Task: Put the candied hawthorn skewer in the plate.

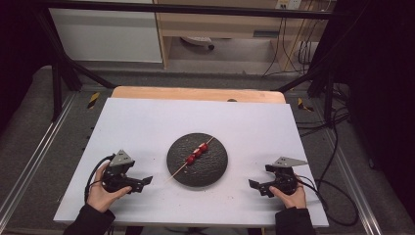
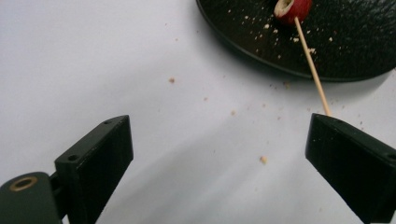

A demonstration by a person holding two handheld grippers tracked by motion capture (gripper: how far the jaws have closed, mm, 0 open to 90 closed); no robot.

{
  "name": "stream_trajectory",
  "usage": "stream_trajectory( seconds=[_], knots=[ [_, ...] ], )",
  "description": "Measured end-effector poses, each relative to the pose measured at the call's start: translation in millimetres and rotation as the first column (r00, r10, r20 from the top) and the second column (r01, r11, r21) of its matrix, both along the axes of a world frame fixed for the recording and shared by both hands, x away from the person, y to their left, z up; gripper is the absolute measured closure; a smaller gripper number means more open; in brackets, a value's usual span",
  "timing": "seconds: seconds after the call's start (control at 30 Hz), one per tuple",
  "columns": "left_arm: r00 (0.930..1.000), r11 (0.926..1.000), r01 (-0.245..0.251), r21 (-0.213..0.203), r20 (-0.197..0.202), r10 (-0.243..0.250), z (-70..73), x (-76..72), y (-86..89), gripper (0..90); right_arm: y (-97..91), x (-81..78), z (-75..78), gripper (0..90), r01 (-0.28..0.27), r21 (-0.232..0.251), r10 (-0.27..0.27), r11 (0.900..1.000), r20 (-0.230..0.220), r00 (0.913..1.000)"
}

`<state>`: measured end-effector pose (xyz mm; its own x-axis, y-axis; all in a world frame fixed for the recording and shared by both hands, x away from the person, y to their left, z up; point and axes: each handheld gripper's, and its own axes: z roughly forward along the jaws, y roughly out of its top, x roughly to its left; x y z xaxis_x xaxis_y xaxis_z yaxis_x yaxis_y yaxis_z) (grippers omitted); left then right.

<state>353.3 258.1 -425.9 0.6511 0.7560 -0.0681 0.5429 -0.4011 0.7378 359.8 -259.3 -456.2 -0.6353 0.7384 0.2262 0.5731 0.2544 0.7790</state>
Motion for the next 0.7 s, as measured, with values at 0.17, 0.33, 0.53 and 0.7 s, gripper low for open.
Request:
stream_trajectory(
  seconds=[0.17, 0.33, 0.53, 0.7],
  knots=[
    [0.9999, 0.9998, -0.012, -0.019, 0.008, 0.012, -9.7, -5.7, 13.0, 7.5, 0.4, 0.0, -0.8, 0.6, -0.002, -0.008, 0.002, 1.0, -0.001, 1.0],
    [0.9996, 0.9988, -0.024, -0.043, 0.011, 0.025, -19.5, -10.1, 24.9, 7.5, 1.4, -0.4, -1.9, 0.6, -0.004, -0.014, 0.004, 0.9999, -0.008, 1.0],
    [0.9996, 0.9988, -0.026, -0.042, 0.011, 0.027, -25.8, -11.2, 31.8, 7.5, 1.9, -1.2, -3.0, 0.6, -0.011, -0.026, 0.011, 0.9996, -0.015, 0.9998],
    [0.9995, 0.9988, -0.029, -0.04, 0.009, 0.029, -27.2, -10.5, 31.5, 7.5, 1.6, -1.2, -3.0, 0.6, -0.014, -0.031, 0.014, 0.9994, -0.014, 0.9998]
  ],
)
